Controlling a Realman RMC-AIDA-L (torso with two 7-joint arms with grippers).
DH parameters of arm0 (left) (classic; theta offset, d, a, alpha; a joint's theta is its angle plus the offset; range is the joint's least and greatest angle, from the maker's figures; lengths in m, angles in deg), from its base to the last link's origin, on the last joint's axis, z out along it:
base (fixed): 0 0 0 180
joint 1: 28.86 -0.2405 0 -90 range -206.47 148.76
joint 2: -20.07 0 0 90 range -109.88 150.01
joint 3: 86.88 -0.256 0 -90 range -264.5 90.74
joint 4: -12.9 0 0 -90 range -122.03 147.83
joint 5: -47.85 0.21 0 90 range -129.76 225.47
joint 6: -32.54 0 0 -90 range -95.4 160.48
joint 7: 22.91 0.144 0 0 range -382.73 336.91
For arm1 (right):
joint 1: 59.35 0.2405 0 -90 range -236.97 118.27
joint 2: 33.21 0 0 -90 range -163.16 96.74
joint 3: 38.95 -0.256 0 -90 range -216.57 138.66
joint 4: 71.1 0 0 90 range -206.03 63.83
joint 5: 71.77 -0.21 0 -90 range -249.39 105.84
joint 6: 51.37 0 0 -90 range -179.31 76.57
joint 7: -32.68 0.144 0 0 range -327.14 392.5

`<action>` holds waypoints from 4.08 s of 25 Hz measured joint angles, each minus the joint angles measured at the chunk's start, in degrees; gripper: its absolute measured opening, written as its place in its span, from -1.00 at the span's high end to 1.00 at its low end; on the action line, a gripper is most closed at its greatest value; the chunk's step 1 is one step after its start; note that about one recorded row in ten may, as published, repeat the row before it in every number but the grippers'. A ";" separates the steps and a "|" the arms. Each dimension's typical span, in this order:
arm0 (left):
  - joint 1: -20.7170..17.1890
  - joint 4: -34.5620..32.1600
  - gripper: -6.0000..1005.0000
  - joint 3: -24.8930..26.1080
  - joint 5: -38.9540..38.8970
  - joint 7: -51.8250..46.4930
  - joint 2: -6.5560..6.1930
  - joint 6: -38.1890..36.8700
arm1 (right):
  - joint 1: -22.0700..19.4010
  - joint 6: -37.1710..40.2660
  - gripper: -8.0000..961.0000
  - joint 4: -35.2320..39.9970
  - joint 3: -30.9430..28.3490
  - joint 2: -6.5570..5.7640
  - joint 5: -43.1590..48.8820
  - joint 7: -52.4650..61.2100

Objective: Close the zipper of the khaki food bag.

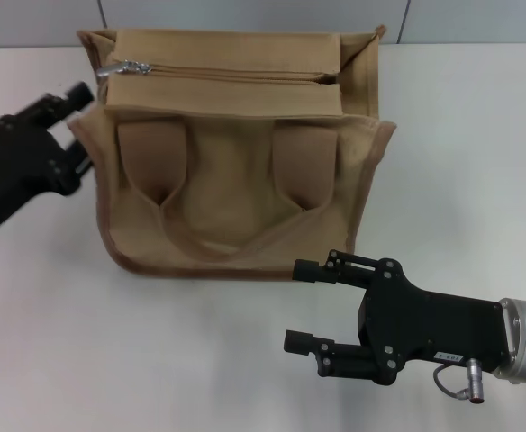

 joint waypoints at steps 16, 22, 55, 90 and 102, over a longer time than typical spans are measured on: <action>1.12 1.63 0.12 -1.58 -10.07 0.10 0.48 -0.17 | 0.97 -0.64 -0.53 -1.46 -0.08 0.01 -0.18 0.00; 0.63 1.83 0.13 -3.08 -9.95 0.69 0.47 0.08 | 0.97 -0.86 -0.53 -1.59 -0.13 0.01 -0.18 0.00; 0.88 6.80 0.94 -2.62 -12.53 -1.02 0.28 -4.75 | 0.22 5.97 -0.52 -4.79 -1.12 0.00 -7.85 0.65; 10.98 9.13 0.93 -5.65 -12.16 -9.70 0.61 -8.08 | 12.79 1.38 -0.52 1.56 -10.22 -0.10 -14.16 35.25; 11.63 9.43 0.93 -5.71 -12.19 -9.75 0.64 -6.88 | 17.82 -4.53 -0.52 -1.90 -6.85 -0.05 -14.40 35.20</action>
